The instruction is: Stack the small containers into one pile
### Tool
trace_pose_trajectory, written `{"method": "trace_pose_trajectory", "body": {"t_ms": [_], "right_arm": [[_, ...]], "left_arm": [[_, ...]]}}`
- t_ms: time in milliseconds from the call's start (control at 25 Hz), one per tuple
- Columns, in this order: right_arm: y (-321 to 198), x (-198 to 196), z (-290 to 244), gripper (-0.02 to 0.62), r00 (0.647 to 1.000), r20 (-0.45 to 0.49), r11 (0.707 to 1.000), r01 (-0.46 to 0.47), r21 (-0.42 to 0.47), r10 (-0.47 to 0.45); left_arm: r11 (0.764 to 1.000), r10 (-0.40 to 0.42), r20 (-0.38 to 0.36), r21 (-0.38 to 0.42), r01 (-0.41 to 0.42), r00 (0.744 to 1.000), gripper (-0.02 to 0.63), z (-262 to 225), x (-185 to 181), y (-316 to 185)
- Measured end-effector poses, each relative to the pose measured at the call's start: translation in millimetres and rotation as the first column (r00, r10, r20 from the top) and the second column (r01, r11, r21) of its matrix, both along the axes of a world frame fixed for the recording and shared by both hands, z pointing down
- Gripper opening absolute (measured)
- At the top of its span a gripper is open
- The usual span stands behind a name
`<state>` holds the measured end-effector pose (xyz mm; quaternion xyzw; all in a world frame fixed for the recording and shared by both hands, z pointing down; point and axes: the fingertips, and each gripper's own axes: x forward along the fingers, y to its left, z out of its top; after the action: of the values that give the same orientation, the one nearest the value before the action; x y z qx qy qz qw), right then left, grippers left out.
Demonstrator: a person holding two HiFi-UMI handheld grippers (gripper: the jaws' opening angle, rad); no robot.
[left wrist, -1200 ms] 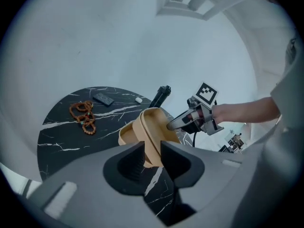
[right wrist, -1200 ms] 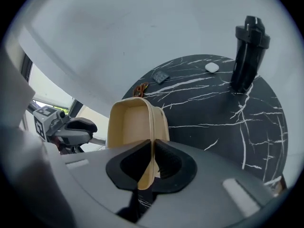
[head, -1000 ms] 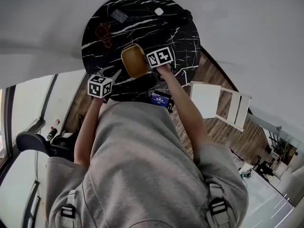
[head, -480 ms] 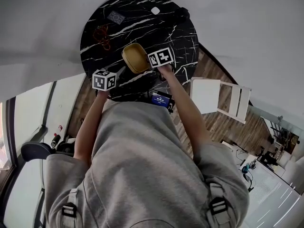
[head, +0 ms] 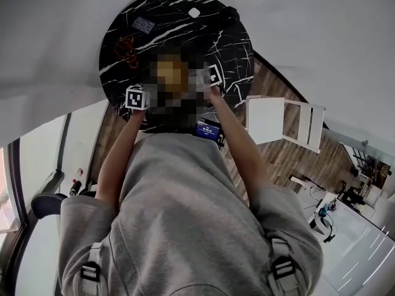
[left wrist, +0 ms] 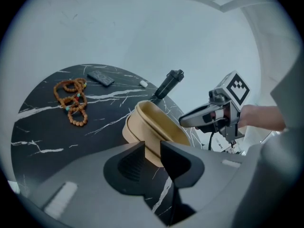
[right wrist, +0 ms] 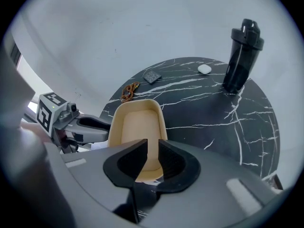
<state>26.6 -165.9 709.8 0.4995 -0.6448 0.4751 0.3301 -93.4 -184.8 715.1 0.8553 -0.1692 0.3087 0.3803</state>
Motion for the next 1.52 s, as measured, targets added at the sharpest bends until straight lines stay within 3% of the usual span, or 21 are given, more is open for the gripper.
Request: {"method": "trace_pose_trajectory", "body": {"t_ms": [120, 280, 360, 440, 600, 680, 840, 920, 1000, 1080, 1280, 1400, 1520], "right_arm": [[-2, 5, -3, 0.090, 1.000, 0.020, 0.999, -0.021, 0.026, 0.021], [-6, 6, 1, 0.104, 0.998, 0.059, 0.998, -0.038, 0.048, 0.035], [-7, 6, 1, 0.104, 0.997, 0.063, 0.997, -0.049, 0.067, 0.045], [-7, 7, 1, 0.104, 0.996, 0.065, 0.994, -0.070, 0.089, 0.064], [-7, 7, 0, 0.125, 0.995, 0.076, 0.990, -0.072, 0.118, 0.064], [-6, 10, 1, 0.154, 0.996, 0.075, 0.991, -0.064, 0.120, 0.055], [-6, 11, 14, 0.153, 0.989, 0.130, 0.993, -0.087, 0.075, 0.077], [2, 6, 23, 0.120, 0.986, 0.148, 0.996, -0.083, 0.036, 0.077], [11, 2, 28, 0.046, 0.989, 0.130, 0.998, -0.067, 0.019, 0.064], [21, -2, 28, 0.040, 0.993, 0.114, 0.999, -0.026, 0.018, 0.024], [62, -4, 26, 0.058, 0.988, 0.124, 0.996, 0.087, 0.000, -0.087], [81, 13, 27, 0.060, 0.992, 0.120, 0.999, 0.049, 0.019, -0.050], [96, 39, 21, 0.094, 0.996, 0.089, 0.997, 0.010, 0.071, -0.016]], "left_arm": [[0.999, -0.034, -0.016, -0.023, 0.033, 0.999, 0.100, -1, -7, -1], [0.982, -0.165, -0.135, -0.111, 0.150, 0.977, 0.106, -29, 4, -14], [0.992, -0.118, -0.116, -0.052, 0.113, 0.986, 0.106, -33, 15, -17], [0.999, -0.048, -0.039, 0.021, 0.049, 0.998, 0.109, -21, 20, -17], [0.999, -0.047, 0.056, 0.006, 0.046, 0.997, 0.109, 10, 11, -14], [0.998, -0.066, 0.049, -0.007, 0.067, 0.997, 0.118, 14, 9, -13], [0.996, -0.089, -0.002, -0.021, 0.089, 0.996, 0.118, 8, 9, -11], [0.996, -0.072, -0.010, -0.052, 0.072, 0.997, 0.118, 11, 10, 0], [0.995, -0.059, 0.003, -0.079, 0.059, 0.998, 0.126, 16, 10, 10], [0.995, -0.051, 0.015, -0.082, 0.052, 0.999, 0.126, 19, 9, 16], [0.999, 0.025, 0.037, -0.026, -0.024, 0.999, 0.132, 20, 21, 37], [0.999, 0.052, 0.060, 0.001, -0.052, 0.997, 0.132, 22, 35, 52], [0.991, 0.071, 0.111, 0.101, -0.082, 0.991, 0.123, 17, 42, 61]]}}
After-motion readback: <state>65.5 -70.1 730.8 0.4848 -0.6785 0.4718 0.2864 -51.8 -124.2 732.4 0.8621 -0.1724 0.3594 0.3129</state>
